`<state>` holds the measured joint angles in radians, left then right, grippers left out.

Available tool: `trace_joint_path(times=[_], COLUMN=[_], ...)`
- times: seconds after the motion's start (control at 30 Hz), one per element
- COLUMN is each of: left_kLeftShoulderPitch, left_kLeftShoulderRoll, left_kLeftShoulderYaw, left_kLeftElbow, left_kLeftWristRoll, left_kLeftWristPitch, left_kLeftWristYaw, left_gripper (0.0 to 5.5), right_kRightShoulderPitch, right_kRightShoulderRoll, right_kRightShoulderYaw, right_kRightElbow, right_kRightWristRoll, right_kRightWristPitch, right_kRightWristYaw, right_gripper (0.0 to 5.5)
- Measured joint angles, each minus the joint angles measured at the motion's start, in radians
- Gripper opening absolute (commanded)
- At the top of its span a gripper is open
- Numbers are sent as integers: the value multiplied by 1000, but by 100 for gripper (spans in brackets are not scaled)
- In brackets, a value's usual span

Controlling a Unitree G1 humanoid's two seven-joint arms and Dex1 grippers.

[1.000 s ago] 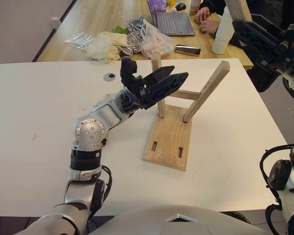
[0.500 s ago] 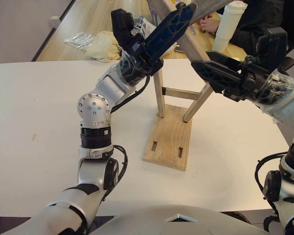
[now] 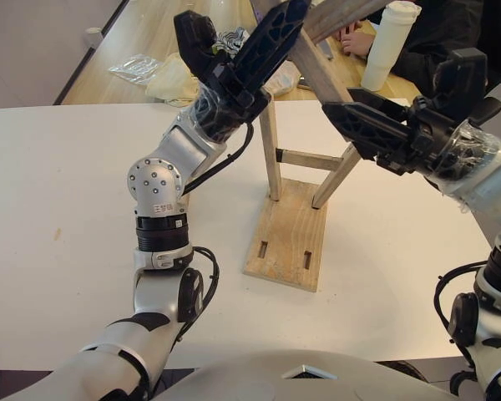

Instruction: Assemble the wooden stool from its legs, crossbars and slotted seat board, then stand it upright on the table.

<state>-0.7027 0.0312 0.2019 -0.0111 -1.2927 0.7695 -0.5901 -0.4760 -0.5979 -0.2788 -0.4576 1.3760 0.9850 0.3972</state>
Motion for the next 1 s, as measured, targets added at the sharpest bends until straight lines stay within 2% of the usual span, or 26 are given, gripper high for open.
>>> trace_joint_path(times=[0.17, 0.4, 0.43, 0.7, 0.87, 1.0], left_kLeftShoulderPitch=[0, 2, 4, 62, 74, 95], left_kLeftShoulderRoll=[0, 4, 6, 73, 119, 181], left_kLeftShoulderYaw=[-1, -1, -3, -43, -44, -56], left_kLeftElbow=[-1, -1, -1, 68, 117, 129], left_kLeftWristRoll=[-4, 6, 17, 241, 306, 352], left_kLeftWristPitch=[7, 7, 2, -129, -154, -158], left_kLeftWristYaw=[0, -13, -26, -207, -298, -381], left_gripper=[210, 209, 209, 208, 208, 208], right_kRightShoulderPitch=[3, 10, 12, 88, 139, 239], right_kRightShoulderRoll=[0, -1, -1, -11, -62, -168], right_kRightShoulderYaw=[9, 15, 18, 83, 58, 64], right_kRightElbow=[-5, -7, -7, 22, 46, 109], right_kRightWristRoll=[11, 19, 18, -190, -276, -413], right_kRightWristPitch=[-7, -15, -17, -72, -110, -156], right_kRightWristYaw=[-8, -12, -13, 63, 170, 298], right_gripper=[201, 201, 238, 338, 338, 338])
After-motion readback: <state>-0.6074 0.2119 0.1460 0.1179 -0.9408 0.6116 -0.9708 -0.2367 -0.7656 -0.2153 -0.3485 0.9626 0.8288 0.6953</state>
